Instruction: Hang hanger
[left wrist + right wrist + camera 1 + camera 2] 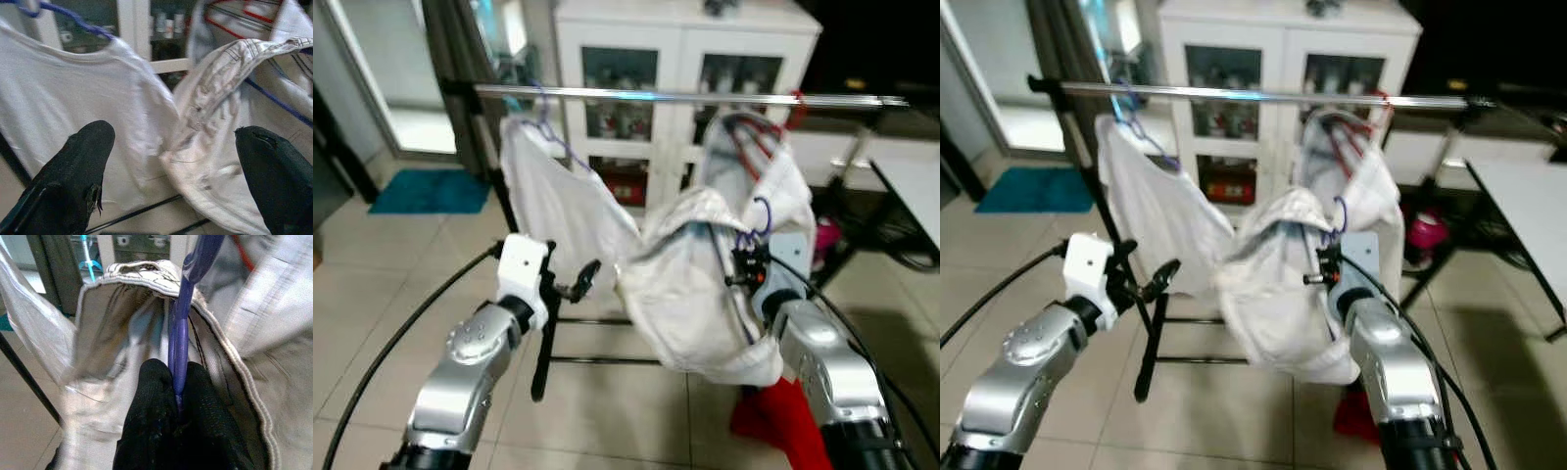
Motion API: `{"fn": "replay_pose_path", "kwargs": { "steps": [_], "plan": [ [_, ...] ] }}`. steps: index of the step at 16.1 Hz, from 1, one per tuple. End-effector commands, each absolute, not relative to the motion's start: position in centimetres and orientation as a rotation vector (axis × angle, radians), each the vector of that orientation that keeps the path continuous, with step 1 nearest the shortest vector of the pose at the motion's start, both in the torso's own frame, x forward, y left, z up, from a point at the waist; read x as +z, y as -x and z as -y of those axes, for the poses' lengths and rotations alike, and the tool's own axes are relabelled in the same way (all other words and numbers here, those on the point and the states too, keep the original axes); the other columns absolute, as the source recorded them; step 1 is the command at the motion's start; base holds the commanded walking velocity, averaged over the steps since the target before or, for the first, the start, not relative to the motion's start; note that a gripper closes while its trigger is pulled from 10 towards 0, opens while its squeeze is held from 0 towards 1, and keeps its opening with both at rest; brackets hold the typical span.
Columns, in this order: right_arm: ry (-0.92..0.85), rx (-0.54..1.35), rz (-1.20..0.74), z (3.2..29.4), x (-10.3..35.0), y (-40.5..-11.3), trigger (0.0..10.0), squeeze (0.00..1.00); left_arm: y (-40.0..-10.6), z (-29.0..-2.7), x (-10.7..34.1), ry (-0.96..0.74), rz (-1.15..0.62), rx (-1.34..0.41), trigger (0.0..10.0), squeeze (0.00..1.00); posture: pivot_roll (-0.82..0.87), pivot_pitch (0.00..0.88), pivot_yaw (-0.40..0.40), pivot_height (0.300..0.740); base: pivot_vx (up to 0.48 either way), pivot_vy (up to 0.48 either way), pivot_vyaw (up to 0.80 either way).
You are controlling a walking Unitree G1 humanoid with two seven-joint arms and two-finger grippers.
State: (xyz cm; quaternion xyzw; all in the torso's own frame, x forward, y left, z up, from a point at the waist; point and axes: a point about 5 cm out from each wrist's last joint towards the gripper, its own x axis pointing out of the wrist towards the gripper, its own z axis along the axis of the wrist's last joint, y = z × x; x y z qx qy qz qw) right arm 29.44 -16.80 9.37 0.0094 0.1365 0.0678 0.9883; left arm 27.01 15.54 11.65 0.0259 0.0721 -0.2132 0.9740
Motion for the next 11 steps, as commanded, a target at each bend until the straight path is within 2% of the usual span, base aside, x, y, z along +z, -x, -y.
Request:
{"fn": "replay_pose_path", "kwargs": {
  "steps": [1,11],
  "plan": [
    [-0.009,0.163,-0.165,16.0,11.6,-30.4,10.0,0.0,-27.2,-16.1,12.0,-0.071,-0.141,-0.415,10.0,0.0,-0.07,0.0,-0.018,0.74,0.416,0.0,0.0],
    [0.107,0.17,-0.1,16.5,13.9,-32.3,10.0,0.0,-27.2,-15.7,12.3,-0.091,-0.13,-0.465,10.0,0.0,-0.07,0.0,-0.025,0.74,0.411,0.0,0.0]
  ]
}}
